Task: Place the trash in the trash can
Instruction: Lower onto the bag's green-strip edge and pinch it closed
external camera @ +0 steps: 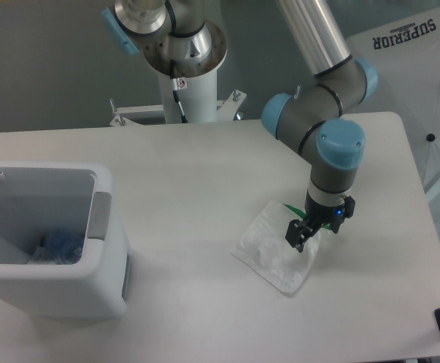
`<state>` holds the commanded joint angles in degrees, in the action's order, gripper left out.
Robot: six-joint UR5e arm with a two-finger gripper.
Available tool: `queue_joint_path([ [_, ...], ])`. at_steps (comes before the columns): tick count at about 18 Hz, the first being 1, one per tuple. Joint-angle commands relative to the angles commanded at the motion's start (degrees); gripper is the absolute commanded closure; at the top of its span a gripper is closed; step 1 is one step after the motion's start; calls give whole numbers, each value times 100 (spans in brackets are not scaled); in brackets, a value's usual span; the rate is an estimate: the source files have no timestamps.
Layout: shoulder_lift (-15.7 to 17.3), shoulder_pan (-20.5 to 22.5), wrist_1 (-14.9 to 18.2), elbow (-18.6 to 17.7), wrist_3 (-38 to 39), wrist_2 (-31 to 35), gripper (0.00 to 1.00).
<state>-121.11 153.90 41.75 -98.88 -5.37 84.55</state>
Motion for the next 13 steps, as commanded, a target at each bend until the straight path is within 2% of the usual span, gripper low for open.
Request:
queue_joint_path([
  [6,-70,-132,-9,-18,159,18,0],
  [8,-70,-141,-9,-18,150,18,4],
  [10,-70,-141,-9,-18,150,18,10],
  [12,-79,-141,-9,-18,150,18,24],
  [13,-71,-141,-9,-18,150,0,34],
])
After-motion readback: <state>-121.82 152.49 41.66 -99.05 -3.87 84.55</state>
